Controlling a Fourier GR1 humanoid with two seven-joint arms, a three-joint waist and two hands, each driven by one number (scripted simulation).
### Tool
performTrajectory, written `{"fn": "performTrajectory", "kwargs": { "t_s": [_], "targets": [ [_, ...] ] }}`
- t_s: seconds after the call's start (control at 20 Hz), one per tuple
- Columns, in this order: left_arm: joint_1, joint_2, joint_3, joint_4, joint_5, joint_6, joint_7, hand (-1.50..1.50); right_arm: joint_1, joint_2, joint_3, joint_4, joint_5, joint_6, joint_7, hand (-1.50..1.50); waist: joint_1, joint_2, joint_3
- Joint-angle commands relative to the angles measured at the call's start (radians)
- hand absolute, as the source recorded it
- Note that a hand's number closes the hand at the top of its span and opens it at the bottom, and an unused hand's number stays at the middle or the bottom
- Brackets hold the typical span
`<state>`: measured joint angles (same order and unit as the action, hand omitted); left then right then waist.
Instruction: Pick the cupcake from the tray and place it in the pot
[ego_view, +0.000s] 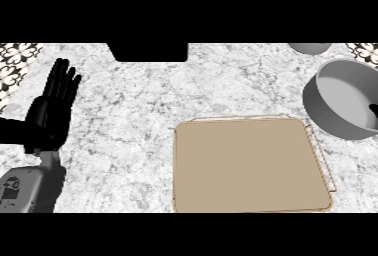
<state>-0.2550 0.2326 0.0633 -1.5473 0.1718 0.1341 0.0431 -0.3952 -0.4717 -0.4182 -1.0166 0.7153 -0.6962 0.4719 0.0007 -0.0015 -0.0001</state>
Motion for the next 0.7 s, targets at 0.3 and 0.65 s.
{"fn": "performTrajectory", "kwargs": {
  "t_s": [0.3, 0.65],
  "targets": [
    [-0.027, 0.005, 0.027, 0.024, -0.012, 0.001, -0.013, 0.00, 0.179, 0.079, -0.167, -0.245, -0.307, -0.128, -0.213, -1.50, -0.019, -0.001, 0.001],
    [0.027, 0.012, 0.052, 0.000, 0.020, -0.046, -0.017, 0.00, 0.397, 0.127, -0.237, -0.520, -0.429, -0.111, -0.270, -1.50, -0.016, -0.002, 0.000]
  ]
}}
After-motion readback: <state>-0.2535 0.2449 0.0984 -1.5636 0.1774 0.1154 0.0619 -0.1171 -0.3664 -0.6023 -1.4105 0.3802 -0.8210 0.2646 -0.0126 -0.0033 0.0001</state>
